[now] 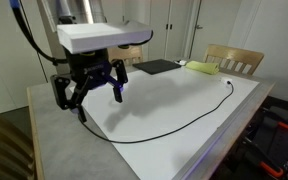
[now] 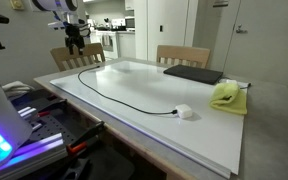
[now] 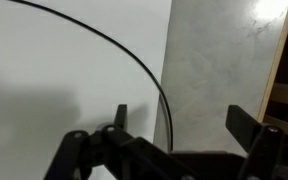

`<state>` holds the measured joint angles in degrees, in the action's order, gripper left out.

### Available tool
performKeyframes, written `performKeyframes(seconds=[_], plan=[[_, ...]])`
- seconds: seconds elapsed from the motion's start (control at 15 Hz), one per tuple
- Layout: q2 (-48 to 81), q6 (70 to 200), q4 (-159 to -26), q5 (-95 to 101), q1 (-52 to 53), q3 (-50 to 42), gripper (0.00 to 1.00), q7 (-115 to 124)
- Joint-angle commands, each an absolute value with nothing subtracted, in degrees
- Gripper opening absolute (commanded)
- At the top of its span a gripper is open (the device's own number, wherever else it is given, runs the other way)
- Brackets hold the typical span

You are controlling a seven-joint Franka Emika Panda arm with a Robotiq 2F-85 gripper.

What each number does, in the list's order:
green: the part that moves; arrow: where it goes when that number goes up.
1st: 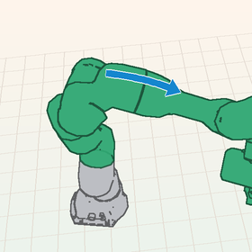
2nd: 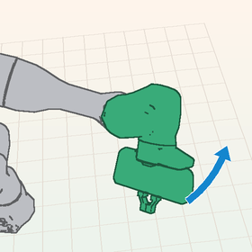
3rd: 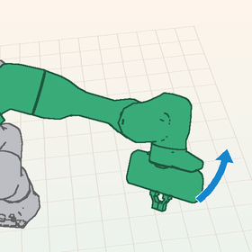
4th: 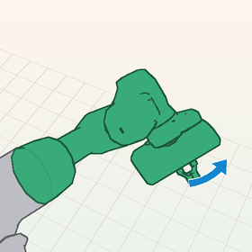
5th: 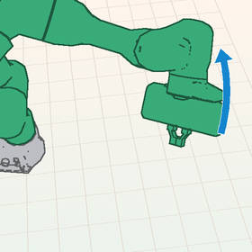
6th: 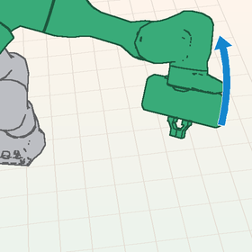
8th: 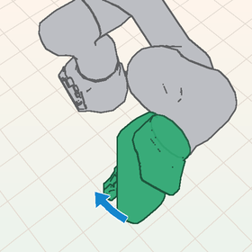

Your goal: Take the charger and position it in the center of the table

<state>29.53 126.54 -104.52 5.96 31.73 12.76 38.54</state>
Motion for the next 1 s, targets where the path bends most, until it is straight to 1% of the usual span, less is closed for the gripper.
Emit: performKeyframes(seconds=[0.0, 0.2, 0.27, 0.6, 0.93], plan=[[32.7, 129.6, -102.4, 8.2, 33.6, 10.9, 1.0, 40.2], [35.4, 130.2, -100.4, 6.7, 33.3, 11.1, 1.0, 38.1], [33.1, 130.1, -102.8, 6.7, 33.6, 10.9, 1.0, 39.1], [34.0, 130.3, -102.2, 7.6, 34.3, 10.4, 1.0, 39.8], [35.7, 136.3, -102.0, 11.2, 36.5, 8.5, 1.0, 39.4]])
